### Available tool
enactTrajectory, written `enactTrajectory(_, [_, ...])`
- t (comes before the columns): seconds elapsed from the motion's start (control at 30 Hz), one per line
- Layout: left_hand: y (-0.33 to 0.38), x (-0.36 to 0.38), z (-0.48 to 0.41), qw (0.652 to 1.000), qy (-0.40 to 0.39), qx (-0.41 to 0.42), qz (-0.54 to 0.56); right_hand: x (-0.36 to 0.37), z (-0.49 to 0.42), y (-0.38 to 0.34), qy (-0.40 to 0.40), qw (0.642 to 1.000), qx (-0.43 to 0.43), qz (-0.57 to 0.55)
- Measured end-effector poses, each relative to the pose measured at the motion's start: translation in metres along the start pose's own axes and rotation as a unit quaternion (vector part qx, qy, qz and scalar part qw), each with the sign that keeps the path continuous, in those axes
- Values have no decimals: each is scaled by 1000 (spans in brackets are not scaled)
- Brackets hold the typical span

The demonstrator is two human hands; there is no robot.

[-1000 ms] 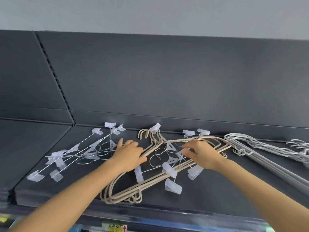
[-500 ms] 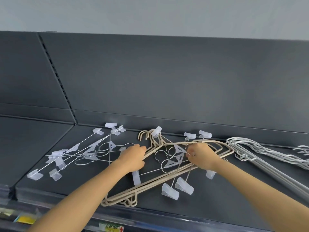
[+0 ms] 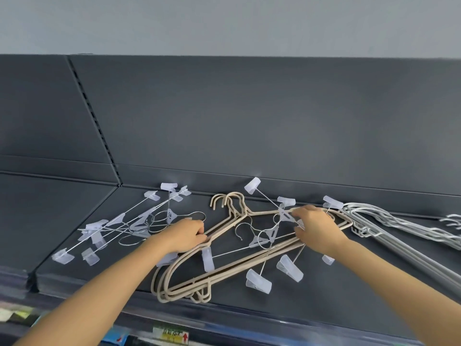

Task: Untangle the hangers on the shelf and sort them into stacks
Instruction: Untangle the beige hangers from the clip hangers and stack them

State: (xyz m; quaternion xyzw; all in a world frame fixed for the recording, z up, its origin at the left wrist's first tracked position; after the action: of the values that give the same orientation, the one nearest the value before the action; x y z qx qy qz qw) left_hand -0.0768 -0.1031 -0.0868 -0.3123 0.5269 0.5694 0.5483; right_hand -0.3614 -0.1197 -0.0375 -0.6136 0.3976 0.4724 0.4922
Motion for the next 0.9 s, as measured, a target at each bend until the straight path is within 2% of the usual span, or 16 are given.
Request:
enactTrajectory(0.13, [-6, -2, 13, 999, 26, 16, 29, -3, 1, -59, 13, 994, -113, 4])
enactTrajectory(0.23, [-7, -3, 24, 998, 34, 27, 37, 15, -1, -109, -28, 982, -185, 16])
enactTrajectory(0.4, [-9, -5, 38, 997, 58, 43, 11, 61, -10, -172, -102, 960, -254, 64])
enactTrajectory(0.53, [-11, -9, 48, 997, 66, 31, -6, 86, -12, -197, -140, 942, -278, 128])
enactTrajectory(0.73, [-30, -4, 61, 998, 63, 21, 10, 87, -11, -211, -72, 921, -308, 228])
enactTrajectory(0.9, [-39, -5, 67, 999, 50, 13, -2, 87, -15, -209, -53, 924, -295, 237])
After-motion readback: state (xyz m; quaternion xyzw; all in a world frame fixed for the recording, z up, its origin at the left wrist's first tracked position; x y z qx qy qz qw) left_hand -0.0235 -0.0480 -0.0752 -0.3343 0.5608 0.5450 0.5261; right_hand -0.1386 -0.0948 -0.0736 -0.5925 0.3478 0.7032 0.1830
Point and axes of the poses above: each hand's wrist, its own z-axis away from the middle knuckle, its own x-axis out of the palm, y = z × x, the point moved 10 cm from there along -z, towards the middle knuckle, and after that the axes turned 4 degrees about x, right-handed, at the moved point
